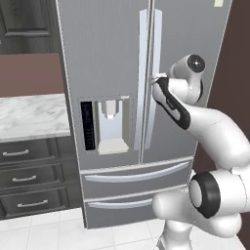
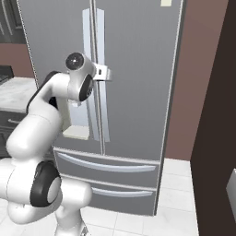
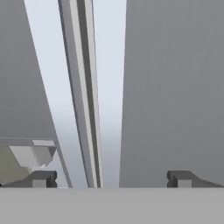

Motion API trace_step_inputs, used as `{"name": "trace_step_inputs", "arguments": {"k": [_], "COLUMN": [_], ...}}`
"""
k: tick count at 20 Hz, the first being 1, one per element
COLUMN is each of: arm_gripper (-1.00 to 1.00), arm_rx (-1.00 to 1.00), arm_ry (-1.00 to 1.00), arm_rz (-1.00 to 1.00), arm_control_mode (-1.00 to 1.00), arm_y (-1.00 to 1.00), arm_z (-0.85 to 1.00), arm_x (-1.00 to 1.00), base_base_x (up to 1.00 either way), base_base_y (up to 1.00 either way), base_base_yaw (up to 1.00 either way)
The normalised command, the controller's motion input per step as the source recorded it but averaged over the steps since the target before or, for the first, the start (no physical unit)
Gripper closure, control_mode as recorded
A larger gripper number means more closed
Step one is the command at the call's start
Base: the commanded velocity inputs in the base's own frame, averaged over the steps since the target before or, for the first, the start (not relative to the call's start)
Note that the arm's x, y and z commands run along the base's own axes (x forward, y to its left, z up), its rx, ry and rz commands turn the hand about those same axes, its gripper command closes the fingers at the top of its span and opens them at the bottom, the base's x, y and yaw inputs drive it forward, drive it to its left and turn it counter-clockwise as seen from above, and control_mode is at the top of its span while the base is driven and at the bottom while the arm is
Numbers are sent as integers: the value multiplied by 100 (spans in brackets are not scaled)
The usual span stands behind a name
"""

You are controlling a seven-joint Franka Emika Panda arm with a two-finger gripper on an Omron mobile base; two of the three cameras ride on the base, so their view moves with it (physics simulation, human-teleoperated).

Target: Move the hot dog bun to the plate on the dining table and place the condiment next to that plate. Then navigate to the fridge and take the sausage and place it on the plate as well.

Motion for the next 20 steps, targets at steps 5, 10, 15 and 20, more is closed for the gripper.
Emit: {"name": "trace_step_inputs", "arguments": {"k": [5,10,15,20], "arm_gripper": [-100,-100,-100,-100], "arm_rx": [0,0,-1,-1], "arm_ry": [0,0,0,0], "arm_rz": [1,0,0,0], "arm_control_mode": [-100,-100,-100,-100], "arm_y": [0,3,6,1], "arm_z": [-4,-6,-10,-10], "arm_x": [36,44,44,37], "base_base_x": [0,0,0,0], "base_base_y": [0,0,0,0], "base_base_yaw": [0,0,0,0]}}
